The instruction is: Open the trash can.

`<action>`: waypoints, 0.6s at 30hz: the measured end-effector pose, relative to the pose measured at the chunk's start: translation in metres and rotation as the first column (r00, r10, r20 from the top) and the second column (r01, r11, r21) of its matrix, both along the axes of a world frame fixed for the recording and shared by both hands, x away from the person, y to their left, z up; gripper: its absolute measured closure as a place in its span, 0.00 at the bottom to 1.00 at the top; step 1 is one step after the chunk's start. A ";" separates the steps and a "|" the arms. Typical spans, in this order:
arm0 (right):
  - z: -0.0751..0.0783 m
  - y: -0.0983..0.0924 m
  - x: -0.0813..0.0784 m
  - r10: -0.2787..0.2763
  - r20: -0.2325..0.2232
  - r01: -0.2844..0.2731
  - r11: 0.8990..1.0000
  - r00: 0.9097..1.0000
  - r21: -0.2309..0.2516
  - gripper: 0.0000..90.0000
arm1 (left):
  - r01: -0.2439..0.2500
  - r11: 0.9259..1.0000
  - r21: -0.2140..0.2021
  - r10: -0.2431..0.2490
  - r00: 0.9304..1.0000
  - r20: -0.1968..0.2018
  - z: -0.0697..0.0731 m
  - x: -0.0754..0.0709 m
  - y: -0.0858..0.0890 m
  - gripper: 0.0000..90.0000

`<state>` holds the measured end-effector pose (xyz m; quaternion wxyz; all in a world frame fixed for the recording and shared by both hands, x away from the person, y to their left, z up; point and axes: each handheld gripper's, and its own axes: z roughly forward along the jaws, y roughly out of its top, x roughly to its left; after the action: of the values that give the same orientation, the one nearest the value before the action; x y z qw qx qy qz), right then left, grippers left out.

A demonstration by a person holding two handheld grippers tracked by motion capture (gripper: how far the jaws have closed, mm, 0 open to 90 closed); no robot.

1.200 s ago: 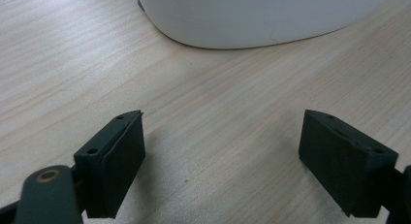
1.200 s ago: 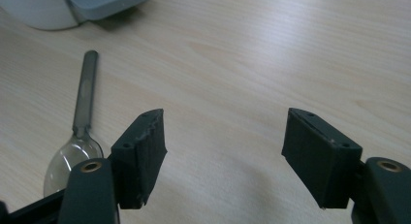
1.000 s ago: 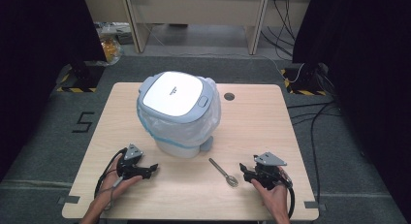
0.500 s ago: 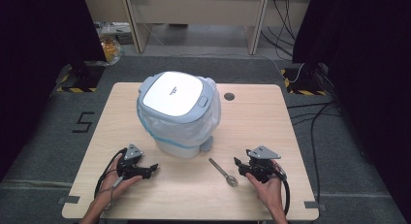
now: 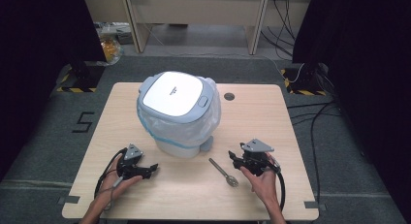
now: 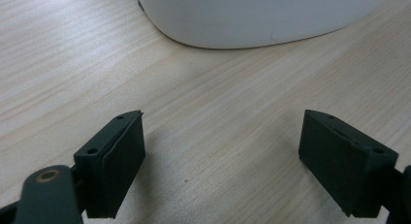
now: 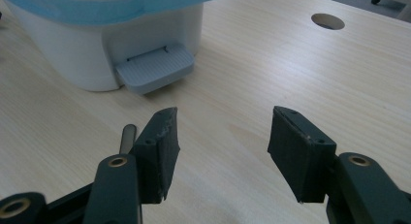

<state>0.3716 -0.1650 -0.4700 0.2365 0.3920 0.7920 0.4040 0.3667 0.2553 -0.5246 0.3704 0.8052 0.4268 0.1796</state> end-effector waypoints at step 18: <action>0.005 0.018 0.022 0.035 -0.003 -0.035 0.999 0.999 0.018 0.50 | 0.000 1.000 0.000 0.000 1.000 0.000 0.000 0.000 0.000 0.17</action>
<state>0.3939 -0.1474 -0.4651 0.2245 0.3807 0.7956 0.4143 0.3667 0.2553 -0.5246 0.3704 0.8052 0.4268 0.1796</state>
